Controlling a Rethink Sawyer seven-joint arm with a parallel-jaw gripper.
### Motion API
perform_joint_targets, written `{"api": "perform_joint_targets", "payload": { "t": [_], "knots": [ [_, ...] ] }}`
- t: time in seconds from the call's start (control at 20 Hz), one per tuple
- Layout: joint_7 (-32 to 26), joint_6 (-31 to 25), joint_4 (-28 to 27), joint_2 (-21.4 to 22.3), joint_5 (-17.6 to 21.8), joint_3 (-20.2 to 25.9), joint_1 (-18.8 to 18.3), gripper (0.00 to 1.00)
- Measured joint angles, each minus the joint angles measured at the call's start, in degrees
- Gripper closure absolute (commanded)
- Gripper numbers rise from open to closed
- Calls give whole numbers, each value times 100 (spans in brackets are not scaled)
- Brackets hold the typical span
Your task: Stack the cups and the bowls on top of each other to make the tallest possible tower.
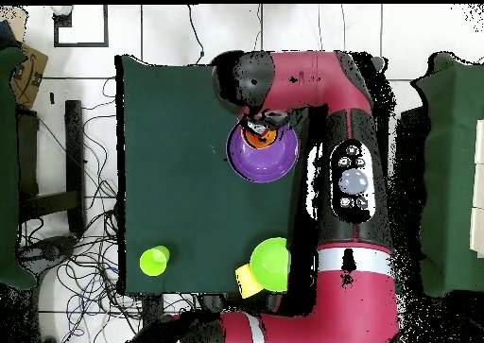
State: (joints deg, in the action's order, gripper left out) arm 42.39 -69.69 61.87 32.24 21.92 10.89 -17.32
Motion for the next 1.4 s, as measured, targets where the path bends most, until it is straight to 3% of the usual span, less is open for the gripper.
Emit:
{"api": "perform_joint_targets", "payload": {
  "t": [1.4],
  "knots": [
    [0, 233, 214, -31, -1, 2, -157, 100]
  ]
}}
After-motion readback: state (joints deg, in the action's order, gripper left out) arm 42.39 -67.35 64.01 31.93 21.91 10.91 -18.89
